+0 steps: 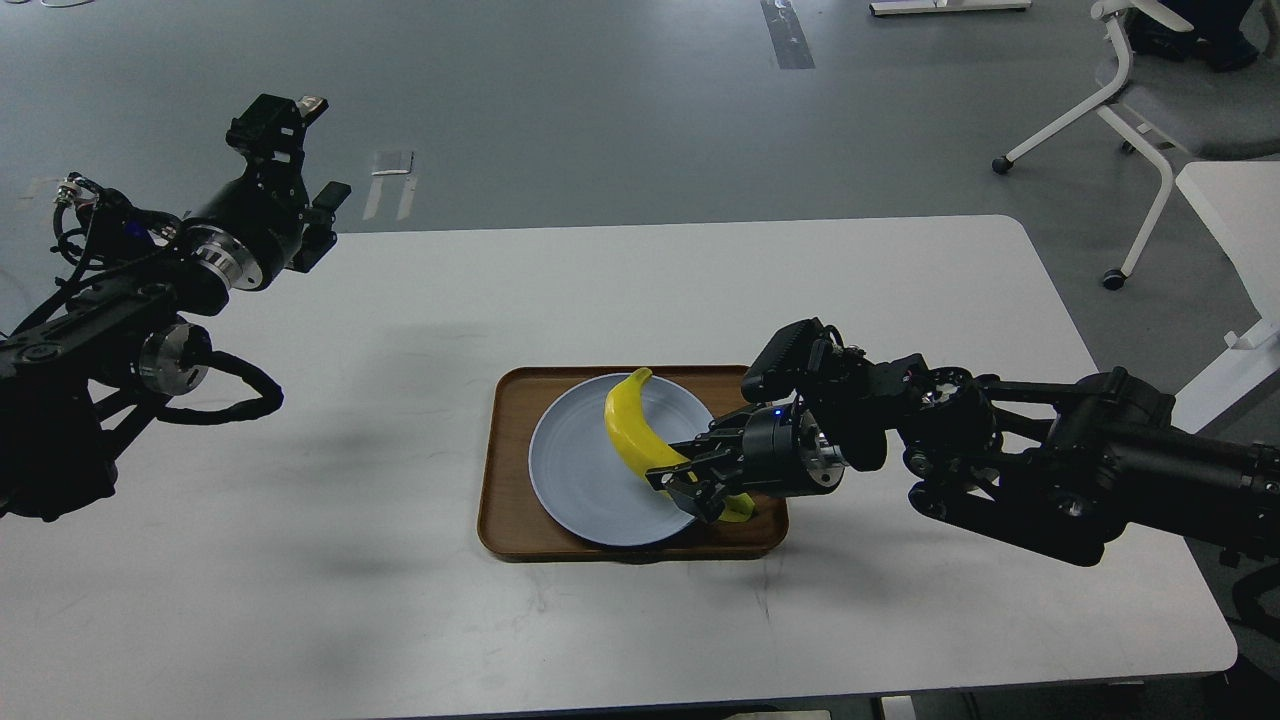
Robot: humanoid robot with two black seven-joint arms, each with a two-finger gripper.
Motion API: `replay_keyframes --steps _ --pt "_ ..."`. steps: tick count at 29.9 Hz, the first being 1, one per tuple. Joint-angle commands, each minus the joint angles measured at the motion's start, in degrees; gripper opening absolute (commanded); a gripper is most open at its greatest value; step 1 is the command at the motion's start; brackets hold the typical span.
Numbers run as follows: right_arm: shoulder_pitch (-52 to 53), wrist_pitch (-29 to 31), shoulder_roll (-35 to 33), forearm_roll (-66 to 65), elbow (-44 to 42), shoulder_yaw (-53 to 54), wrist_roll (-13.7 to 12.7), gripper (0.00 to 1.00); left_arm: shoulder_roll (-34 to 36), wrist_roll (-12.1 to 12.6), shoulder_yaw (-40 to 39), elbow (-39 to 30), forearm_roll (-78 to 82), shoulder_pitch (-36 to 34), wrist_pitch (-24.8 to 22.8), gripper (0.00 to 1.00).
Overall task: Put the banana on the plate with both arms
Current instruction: 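Carry the banana with the right gripper onto the blue plate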
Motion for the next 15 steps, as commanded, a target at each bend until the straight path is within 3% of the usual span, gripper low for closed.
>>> replay_keyframes --steps 1,8,9,11,15 --pt "0.1 -0.1 2.0 0.0 -2.1 0.1 -0.5 0.24 0.1 -0.3 0.0 0.0 0.0 0.1 0.0 0.98" --pt "0.3 -0.2 3.1 0.0 -3.7 0.2 -0.9 0.28 0.4 -1.5 0.1 0.0 0.0 0.4 -0.1 0.98" --pt "0.3 -0.3 3.2 0.1 -3.7 0.2 -1.0 0.35 0.4 -1.5 0.1 0.0 0.0 0.5 0.0 0.98" --pt "0.3 -0.6 3.2 0.2 -3.7 0.4 -1.4 0.58 0.4 -1.5 0.2 0.0 0.0 0.4 0.0 0.98" --pt "0.2 -0.7 3.5 0.8 -3.7 2.2 -1.6 0.93 0.4 -1.5 0.2 0.0 0.0 0.4 -0.1 0.98"
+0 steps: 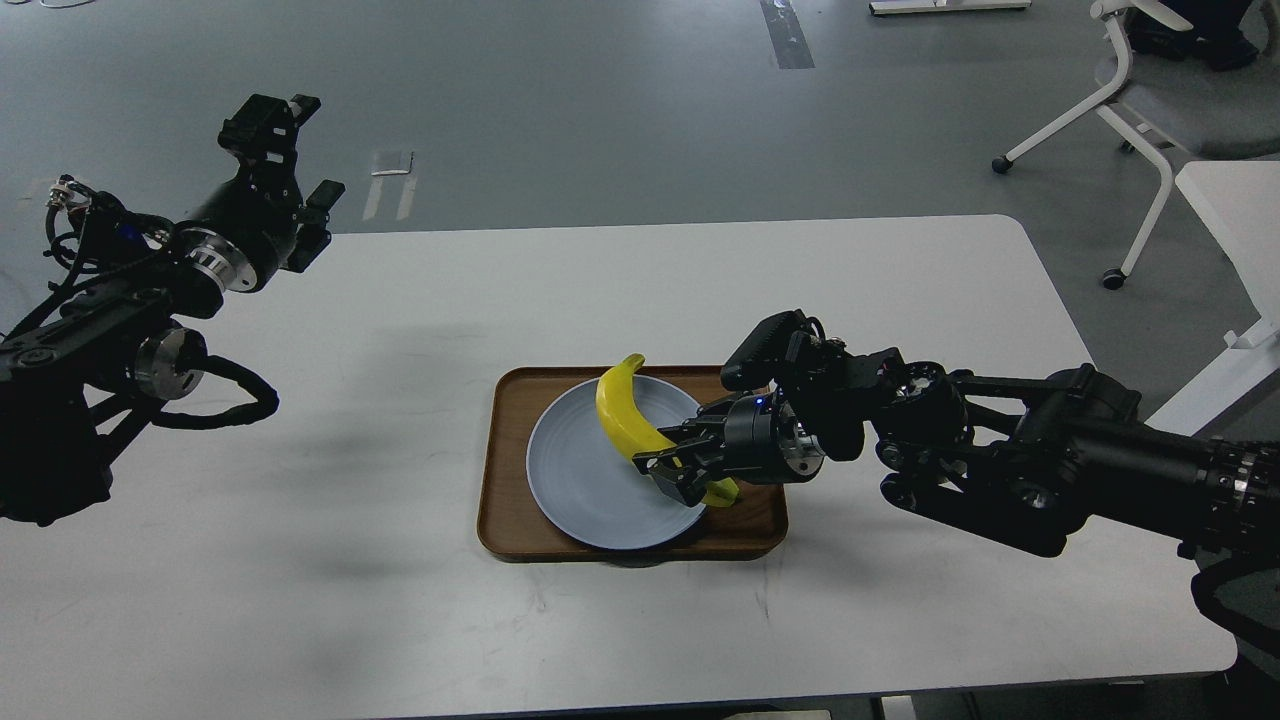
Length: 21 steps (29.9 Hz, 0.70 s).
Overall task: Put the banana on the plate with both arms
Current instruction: 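Open the right gripper and lift it away from the banana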
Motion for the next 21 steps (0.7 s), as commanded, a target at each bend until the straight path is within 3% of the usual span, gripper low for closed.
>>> replay_keyframes --steps 1,7,13,16,21 --pt "-0.2 0.0 0.1 0.7 0.0 1.8 -0.2 0.95 0.0 0.0 0.0 0.0 0.0 0.0 0.0 0.98" --pt "-0.1 0.0 0.1 1.1 0.2 3.3 -0.3 0.97 -0.2 0.3 0.1 0.0 0.0 0.0 0.0 0.98" --pt "-0.6 -0.2 -0.3 6.8 -1.4 16.2 -1.1 0.97 -0.8 0.4 -0.2 0.0 -0.4 -0.1 0.3 0.98" --pt "-1.0 -0.4 -0.6 26.7 -5.2 24.2 -5.1 0.97 -1.0 0.0 -1.2 -0.4 -1.0 -0.1 -0.3 0.98" --pt "-3.6 -5.4 -0.8 61.2 -10.5 32.3 -11.0 0.99 -1.0 0.2 -7.9 -3.8 -5.0 0.8 -8.3 0.98"
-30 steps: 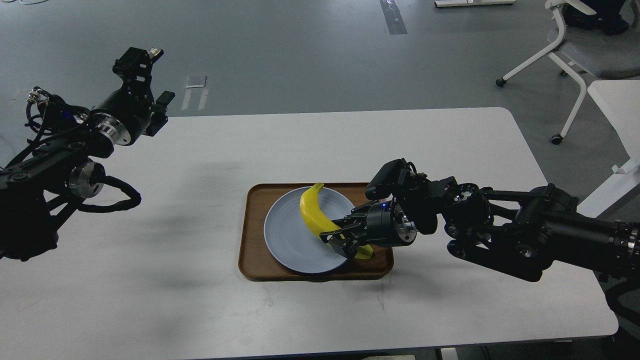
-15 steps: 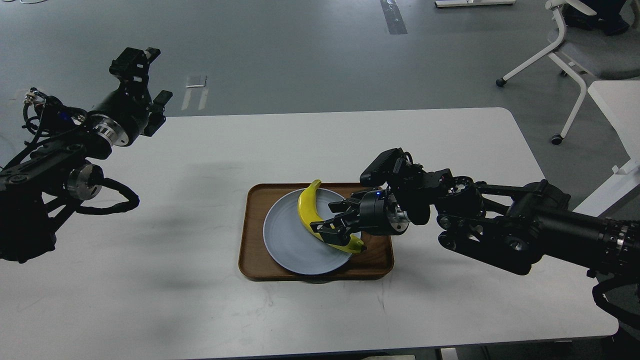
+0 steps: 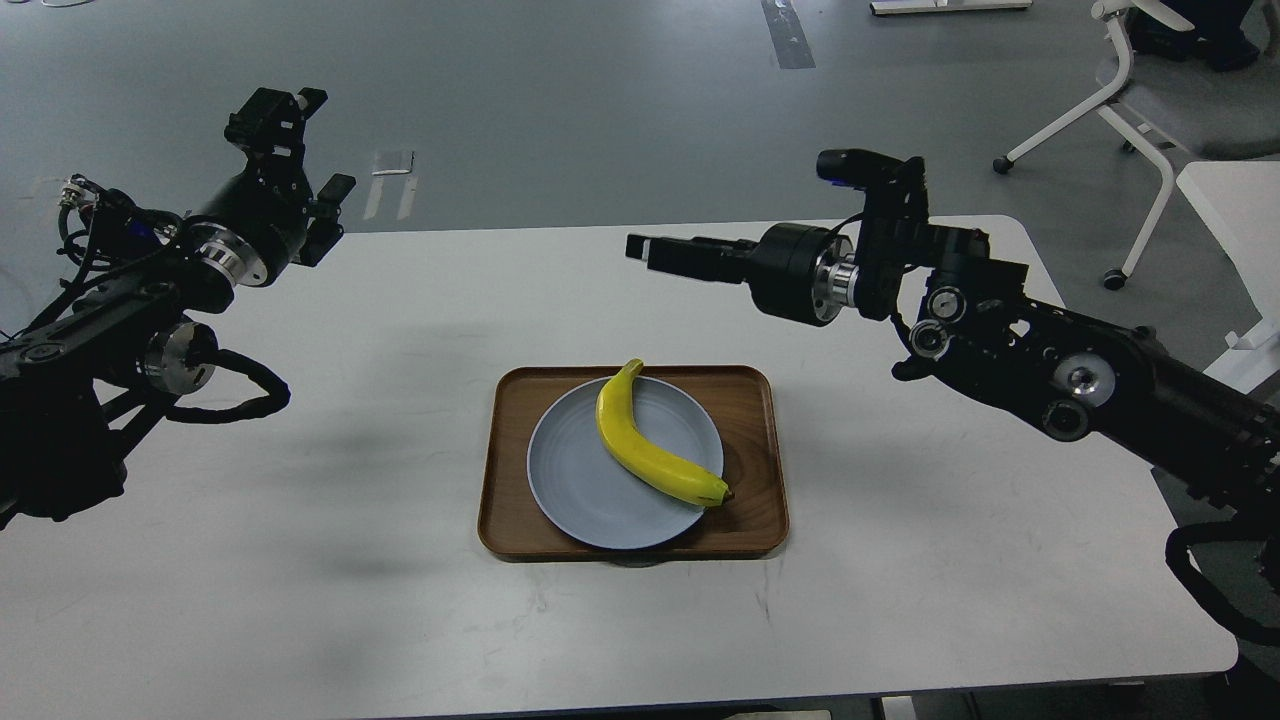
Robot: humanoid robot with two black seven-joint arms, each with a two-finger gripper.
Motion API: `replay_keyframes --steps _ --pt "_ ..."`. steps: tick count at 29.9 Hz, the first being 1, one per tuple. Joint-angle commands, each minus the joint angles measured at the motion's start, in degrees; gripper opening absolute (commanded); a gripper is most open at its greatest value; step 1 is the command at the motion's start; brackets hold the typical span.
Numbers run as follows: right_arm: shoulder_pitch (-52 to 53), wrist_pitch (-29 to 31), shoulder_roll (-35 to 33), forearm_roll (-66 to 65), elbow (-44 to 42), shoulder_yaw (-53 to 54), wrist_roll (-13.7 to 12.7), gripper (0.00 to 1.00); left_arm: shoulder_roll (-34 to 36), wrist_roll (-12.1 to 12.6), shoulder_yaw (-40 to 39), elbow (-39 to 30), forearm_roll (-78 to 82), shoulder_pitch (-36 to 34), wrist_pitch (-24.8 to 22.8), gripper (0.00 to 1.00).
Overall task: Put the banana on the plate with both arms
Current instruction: 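Open the right gripper and lift it away from the banana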
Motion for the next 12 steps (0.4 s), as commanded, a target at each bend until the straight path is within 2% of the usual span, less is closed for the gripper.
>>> replay_keyframes --steps 1,2,5,7,12 --pt "-1.6 -4.1 -0.3 28.7 -5.6 6.1 -5.6 1.00 -0.1 0.3 -4.8 -1.4 -5.6 1.3 -7.7 0.98" --pt "-1.7 -4.2 -0.4 34.3 -7.5 8.7 -8.0 1.00 -0.2 0.4 -4.8 -1.4 -6.5 1.5 -9.8 0.98" --pt "-4.0 -4.2 -0.3 38.3 -8.1 15.4 -10.7 1.00 -0.3 0.6 -4.6 -1.4 -6.6 2.0 -11.3 0.98" --pt "-6.6 -4.1 0.2 38.7 -8.1 20.0 -11.5 1.00 -0.3 0.8 -4.7 -1.6 -7.3 3.3 -11.3 0.98" --pt "-10.0 -4.0 2.5 38.6 -8.0 23.0 -10.8 1.00 -1.4 0.7 -5.9 -2.5 -7.6 6.2 -10.8 0.98"
